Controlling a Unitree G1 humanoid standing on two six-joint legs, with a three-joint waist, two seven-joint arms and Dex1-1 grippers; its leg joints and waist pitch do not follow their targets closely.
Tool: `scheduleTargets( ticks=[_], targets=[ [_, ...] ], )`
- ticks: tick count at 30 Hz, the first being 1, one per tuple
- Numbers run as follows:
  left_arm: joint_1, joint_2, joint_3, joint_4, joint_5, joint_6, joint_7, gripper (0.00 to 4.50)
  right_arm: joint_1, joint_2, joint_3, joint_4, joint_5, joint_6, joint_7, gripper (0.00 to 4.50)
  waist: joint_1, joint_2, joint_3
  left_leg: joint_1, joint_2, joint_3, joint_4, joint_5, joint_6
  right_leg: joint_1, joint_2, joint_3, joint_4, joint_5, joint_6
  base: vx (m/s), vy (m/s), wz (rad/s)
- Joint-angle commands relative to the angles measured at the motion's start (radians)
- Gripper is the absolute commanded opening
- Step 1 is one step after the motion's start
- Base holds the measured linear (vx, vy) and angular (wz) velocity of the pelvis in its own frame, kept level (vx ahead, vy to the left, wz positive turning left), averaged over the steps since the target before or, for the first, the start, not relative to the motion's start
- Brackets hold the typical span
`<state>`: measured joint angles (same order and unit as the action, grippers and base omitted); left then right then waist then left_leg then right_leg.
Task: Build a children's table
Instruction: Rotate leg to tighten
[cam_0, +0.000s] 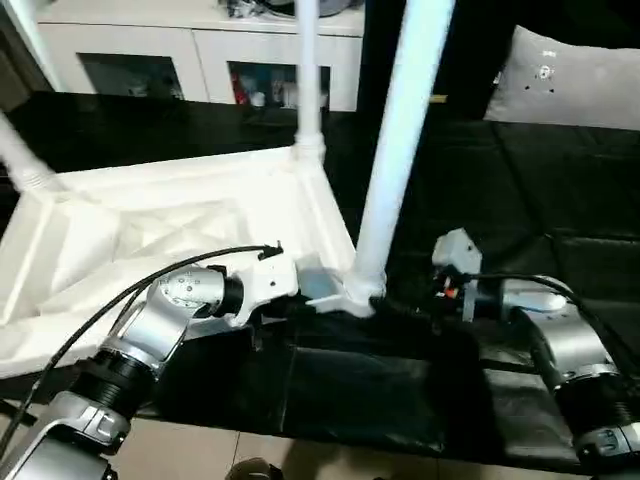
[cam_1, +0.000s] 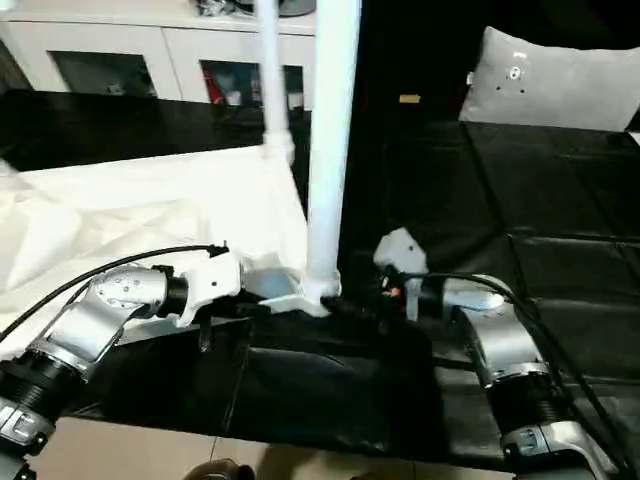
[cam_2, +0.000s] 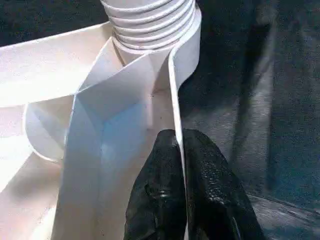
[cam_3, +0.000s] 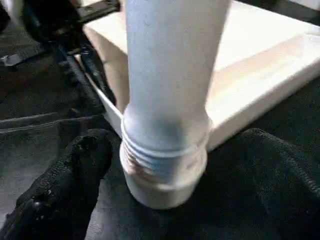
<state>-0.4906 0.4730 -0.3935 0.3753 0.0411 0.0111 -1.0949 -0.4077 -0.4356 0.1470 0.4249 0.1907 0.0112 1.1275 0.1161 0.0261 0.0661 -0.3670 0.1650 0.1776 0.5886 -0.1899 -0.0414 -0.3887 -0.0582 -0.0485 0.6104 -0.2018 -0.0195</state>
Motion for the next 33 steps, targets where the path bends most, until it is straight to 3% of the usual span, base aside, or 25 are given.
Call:
scheduleTargets(
  ticks=[1, 4, 5, 8, 10, 14, 24, 30, 33],
  targets=[
    [0.002, 0.003, -0.068, 0.025, 0.032, -0.031, -0.055, 0.00, -0.022, -0.008, 0.020, -0.024, -0.002, 0.005, 0.047, 4.47, 0.000, -0.007, -0.068, 0.013, 0.072, -0.022, -0.067, -0.176, 0.058, 0.041, -0.096, 0.050, -0.069, -0.161, -0.247, 0.000, 0.000, 0.00],
    [-0.002, 0.001, -0.068, 0.032, 0.030, -0.053, -0.073, 0.00, -0.032, -0.005, 0.028, -0.012, -0.004, 0.016, 0.053, 4.47, 0.002, -0.007, -0.070, 0.013, 0.072, -0.022, -0.066, -0.166, 0.060, 0.040, -0.095, 0.050, -0.066, -0.146, -0.245, 0.000, 0.000, 0.00],
    [-0.002, 0.002, -0.070, 0.030, 0.030, -0.057, -0.089, 0.00, -0.042, 0.001, 0.031, 0.006, -0.007, 0.013, 0.049, 4.47, 0.001, -0.013, -0.071, 0.012, 0.073, -0.022, -0.066, -0.156, 0.060, 0.042, -0.096, 0.049, -0.065, -0.136, -0.246, 0.000, 0.000, 0.00],
    [0.001, 0.007, -0.078, 0.022, 0.031, -0.064, -0.103, 0.00, -0.057, 0.012, 0.032, 0.030, -0.003, 0.012, 0.051, 4.31, 0.003, -0.010, -0.073, 0.011, 0.071, -0.021, -0.063, -0.138, 0.066, 0.042, -0.097, 0.049, -0.062, -0.115, -0.251, 0.000, 0.000, 0.00],
    [0.004, 0.007, -0.077, 0.015, 0.028, -0.063, -0.107, 0.00, -0.064, 0.016, 0.033, 0.040, -0.008, 0.010, 0.049, 4.03, 0.007, -0.014, -0.074, 0.011, 0.071, -0.021, -0.062, -0.131, 0.069, 0.042, -0.097, 0.048, -0.060, -0.109, -0.252, 0.000, 0.000, 0.00],
    [0.004, 0.008, -0.075, 0.013, 0.025, -0.068, -0.116, 0.00, -0.068, 0.020, 0.033, 0.043, -0.005, 0.015, 0.054, 3.72, 0.012, -0.011, -0.073, 0.012, 0.073, -0.021, -0.063, -0.143, 0.064, 0.040, -0.097, 0.048, -0.062, -0.137, -0.244, 0.000, 0.000, 0.00],
    [0.003, 0.008, -0.069, 0.021, 0.026, -0.070, -0.127, 0.00, -0.058, 0.024, 0.045, 0.046, -0.007, 0.023, 0.073, 2.79, 0.018, -0.012, -0.076, 0.011, 0.072, -0.020, -0.060, -0.123, 0.067, 0.041, -0.095, 0.048, -0.058, -0.110, -0.243, 0.000, 0.000, 0.00],
    [0.006, 0.005, -0.064, 0.022, 0.018, -0.064, -0.126, 0.00, -0.044, 0.024, 0.049, 0.038, -0.005, 0.038, 0.079, 2.63, 0.019, -0.011, -0.076, 0.011, 0.071, -0.020, -0.060, -0.126, 0.066, 0.042, -0.095, 0.047, -0.058, -0.114, -0.243, 0.000, 0.000, 0.00],
    [0.009, -0.008, -0.050, 0.017, 0.003, -0.036, -0.111, 0.00, -0.025, 0.032, 0.048, 0.025, 0.006, 0.082, 0.062, 2.62, 0.019, -0.012, -0.076, 0.011, 0.071, -0.020, -0.060, -0.119, 0.064, 0.043, -0.093, 0.047, -0.057, -0.108, -0.242, 0.000, 0.000, 0.00]
  ],
)
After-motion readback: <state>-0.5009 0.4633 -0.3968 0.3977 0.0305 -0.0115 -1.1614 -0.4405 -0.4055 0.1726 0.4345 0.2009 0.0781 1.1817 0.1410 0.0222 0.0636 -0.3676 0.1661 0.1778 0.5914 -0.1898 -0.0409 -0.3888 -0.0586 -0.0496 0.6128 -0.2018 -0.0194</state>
